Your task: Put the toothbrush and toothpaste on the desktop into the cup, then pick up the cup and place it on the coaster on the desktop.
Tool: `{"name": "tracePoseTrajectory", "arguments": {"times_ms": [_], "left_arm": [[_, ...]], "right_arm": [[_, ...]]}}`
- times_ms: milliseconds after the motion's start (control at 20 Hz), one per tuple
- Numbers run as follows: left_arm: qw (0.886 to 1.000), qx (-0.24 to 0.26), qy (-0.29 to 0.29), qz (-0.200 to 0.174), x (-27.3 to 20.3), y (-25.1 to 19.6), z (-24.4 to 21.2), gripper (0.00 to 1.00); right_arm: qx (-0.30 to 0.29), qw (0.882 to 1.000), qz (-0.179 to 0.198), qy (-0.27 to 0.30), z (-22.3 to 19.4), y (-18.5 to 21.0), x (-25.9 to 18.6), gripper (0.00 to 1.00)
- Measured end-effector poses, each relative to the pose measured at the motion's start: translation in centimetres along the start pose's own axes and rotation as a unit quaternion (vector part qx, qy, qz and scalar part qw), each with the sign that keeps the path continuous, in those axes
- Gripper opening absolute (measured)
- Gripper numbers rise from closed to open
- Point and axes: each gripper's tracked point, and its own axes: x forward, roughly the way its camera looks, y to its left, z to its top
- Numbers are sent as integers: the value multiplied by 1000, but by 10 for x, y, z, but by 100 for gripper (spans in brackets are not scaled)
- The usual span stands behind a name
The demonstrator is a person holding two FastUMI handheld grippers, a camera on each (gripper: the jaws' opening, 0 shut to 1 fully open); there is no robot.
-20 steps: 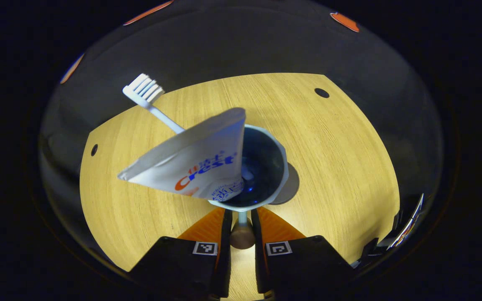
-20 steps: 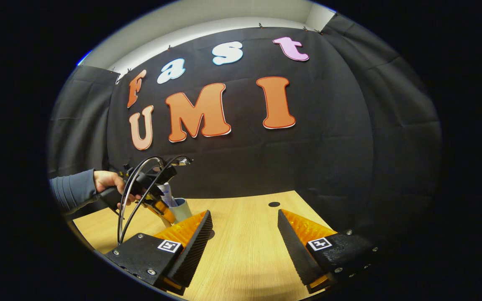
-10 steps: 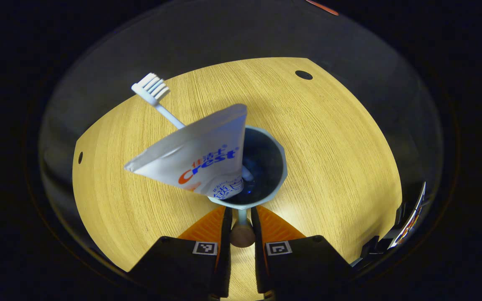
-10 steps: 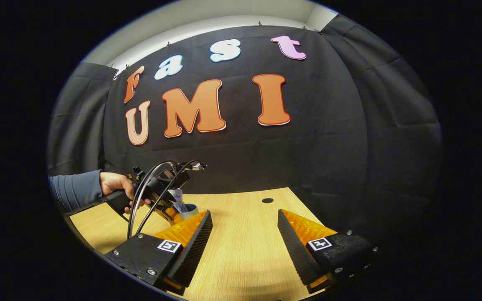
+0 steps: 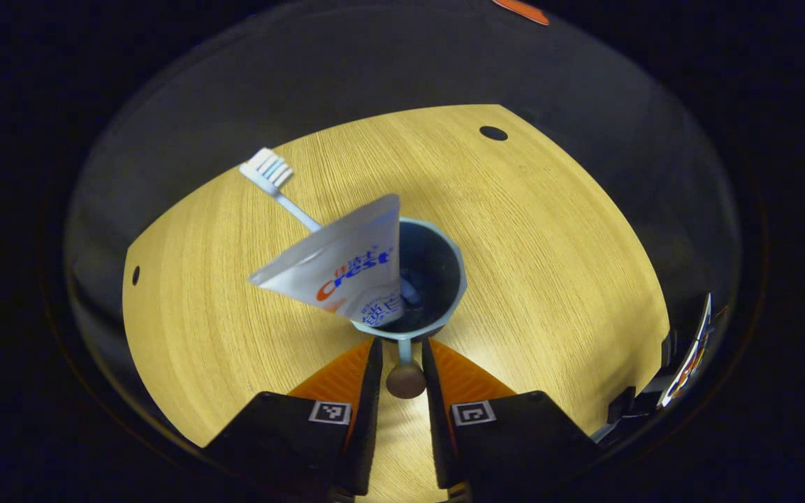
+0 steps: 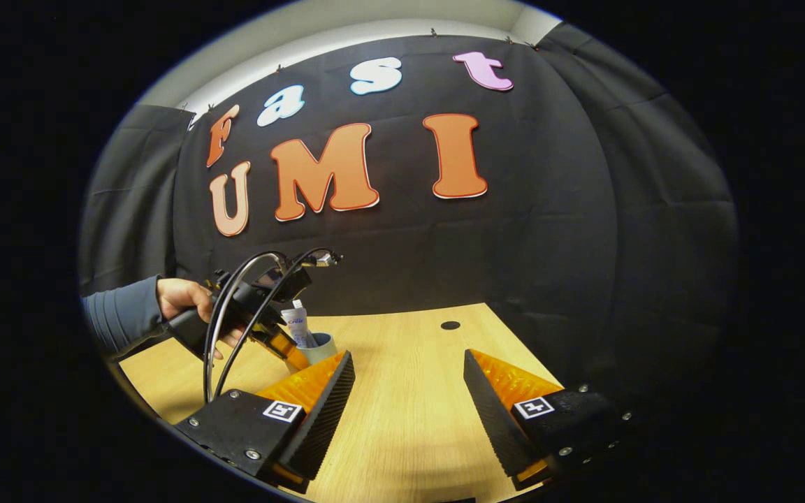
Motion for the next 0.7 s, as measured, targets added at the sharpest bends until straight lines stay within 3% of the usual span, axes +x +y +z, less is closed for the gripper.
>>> {"name": "tracePoseTrajectory", "arguments": {"times_ms": [250, 350, 500, 550, 700], "left_arm": [[996, 11, -93, 5, -36, 13, 15, 76], [988, 20, -153, 22, -61, 24, 23, 81], [968, 26, -242, 60, -104, 43, 37, 89], [958, 25, -275, 75, -118, 50, 40, 100], [931, 24, -347, 111, -159, 64, 37, 99]], "right_arm": [[-15, 1000, 18, -5, 7, 26, 3, 94], [-20, 999, 28, -11, 11, 39, 4, 95], [-21, 999, 41, -19, 17, 58, 9, 94], [-20, 999, 45, -22, 18, 65, 12, 95], [-24, 998, 55, -31, 21, 87, 20, 96]]}}
